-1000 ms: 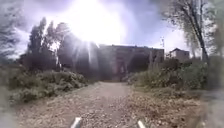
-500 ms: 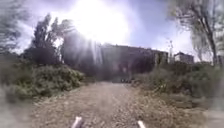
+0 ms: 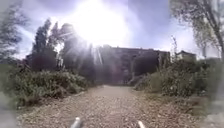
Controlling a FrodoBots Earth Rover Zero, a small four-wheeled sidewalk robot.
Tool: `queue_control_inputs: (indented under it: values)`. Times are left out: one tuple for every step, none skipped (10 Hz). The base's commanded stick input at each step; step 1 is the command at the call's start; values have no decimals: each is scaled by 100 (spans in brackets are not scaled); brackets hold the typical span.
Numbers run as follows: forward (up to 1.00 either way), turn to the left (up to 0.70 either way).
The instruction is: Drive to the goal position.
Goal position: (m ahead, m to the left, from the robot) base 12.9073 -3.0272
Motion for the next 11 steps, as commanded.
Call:
queue_control_inputs:
  values:
    - [70, 0]
    - [70, 0]
    - [70, 0]
    - [70, 0]
    - [70, 0]
    - [70, 0]
    - [70, 0]
    - [70, 0]
    - [70, 0]
    - [70, 0]
    - [70, 0]
